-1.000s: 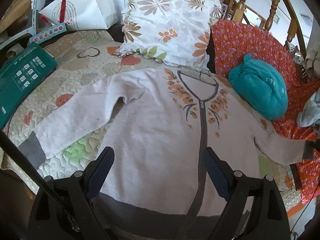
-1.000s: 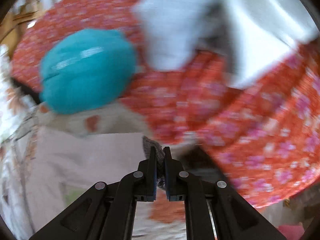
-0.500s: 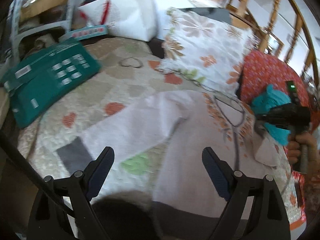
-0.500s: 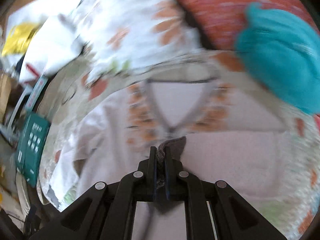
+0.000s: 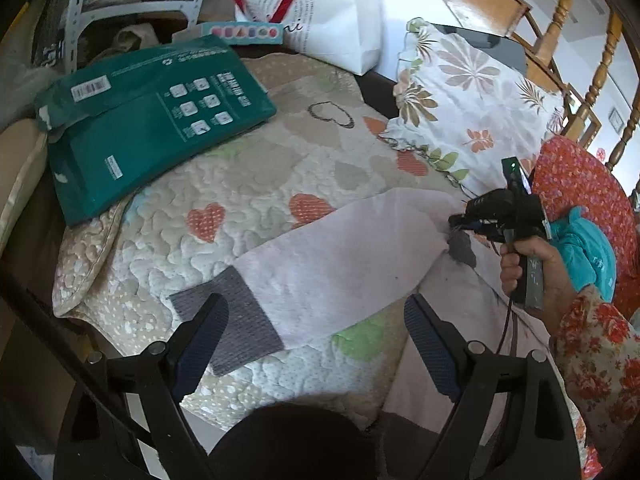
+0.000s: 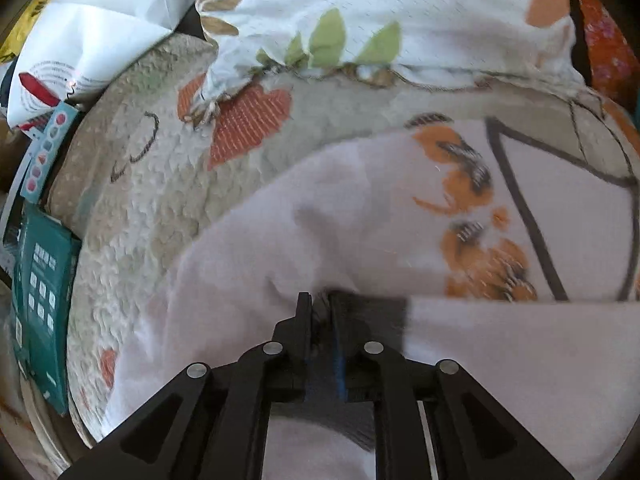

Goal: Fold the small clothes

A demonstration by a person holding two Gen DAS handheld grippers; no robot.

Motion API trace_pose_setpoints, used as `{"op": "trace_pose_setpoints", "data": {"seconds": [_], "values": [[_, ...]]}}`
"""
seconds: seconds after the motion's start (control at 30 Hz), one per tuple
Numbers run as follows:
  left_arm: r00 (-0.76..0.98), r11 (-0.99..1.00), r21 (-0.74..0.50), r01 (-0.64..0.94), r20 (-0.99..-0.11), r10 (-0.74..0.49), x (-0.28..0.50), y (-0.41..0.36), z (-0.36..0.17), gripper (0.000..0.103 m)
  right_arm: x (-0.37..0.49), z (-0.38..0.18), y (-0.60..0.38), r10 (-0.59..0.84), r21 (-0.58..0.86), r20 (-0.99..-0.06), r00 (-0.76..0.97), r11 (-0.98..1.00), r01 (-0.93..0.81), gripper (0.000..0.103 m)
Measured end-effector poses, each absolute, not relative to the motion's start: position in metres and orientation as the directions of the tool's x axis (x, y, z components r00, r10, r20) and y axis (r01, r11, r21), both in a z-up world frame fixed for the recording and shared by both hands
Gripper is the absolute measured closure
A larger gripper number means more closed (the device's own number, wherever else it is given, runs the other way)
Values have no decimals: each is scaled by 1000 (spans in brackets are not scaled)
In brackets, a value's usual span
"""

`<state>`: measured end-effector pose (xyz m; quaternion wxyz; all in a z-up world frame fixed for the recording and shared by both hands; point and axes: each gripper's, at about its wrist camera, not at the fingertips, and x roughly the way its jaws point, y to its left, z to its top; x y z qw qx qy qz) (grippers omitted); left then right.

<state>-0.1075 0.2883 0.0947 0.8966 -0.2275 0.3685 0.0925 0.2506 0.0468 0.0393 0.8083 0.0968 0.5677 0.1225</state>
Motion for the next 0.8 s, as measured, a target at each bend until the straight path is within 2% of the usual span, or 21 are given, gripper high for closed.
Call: {"op": "trace_pose_setpoints", "data": {"seconds": [0.07,0.1,0.23,0.27,0.33,0.4,0.5,0.67,0.7,0.77,0.8], "values": [[713,873,-341,-349,-701,12,-110,297,95,14,250,54,55,324,302,-877,355,946,-118,86],[716,870,-339,-356,-698,21,-112,301,96,14,246,62,62,324,292,-873,365,946,-142,82],[715,844,-318,-432,-691,106,-130,329,102,14,203,95,111,360,234,-860,363,909,-346,76],[713,831,-314,-459,-689,134,-137,338,104,14,189,99,124,386,236,-857,342,883,-405,73],[704,800,-306,-516,-684,192,-153,357,109,14,150,103,161,442,243,-854,274,805,-541,59],[695,775,-302,-555,-680,232,-167,370,112,14,109,96,201,478,254,-860,179,705,-663,51],[684,741,-295,-603,-669,291,-190,385,119,14,59,78,243,471,241,-878,80,580,-778,47],[675,727,-285,-624,-665,319,-206,389,124,14,-15,39,306,378,121,-924,54,425,-897,42],[675,729,-281,-624,-665,321,-208,388,125,14,-25,32,313,358,90,-931,67,406,-909,37],[679,733,-283,-619,-662,318,-209,385,127,14,-43,16,326,291,-67,-938,189,381,-922,35],[682,735,-285,-615,-660,315,-209,383,128,14,-50,13,331,273,-140,-928,252,373,-917,38]]}}
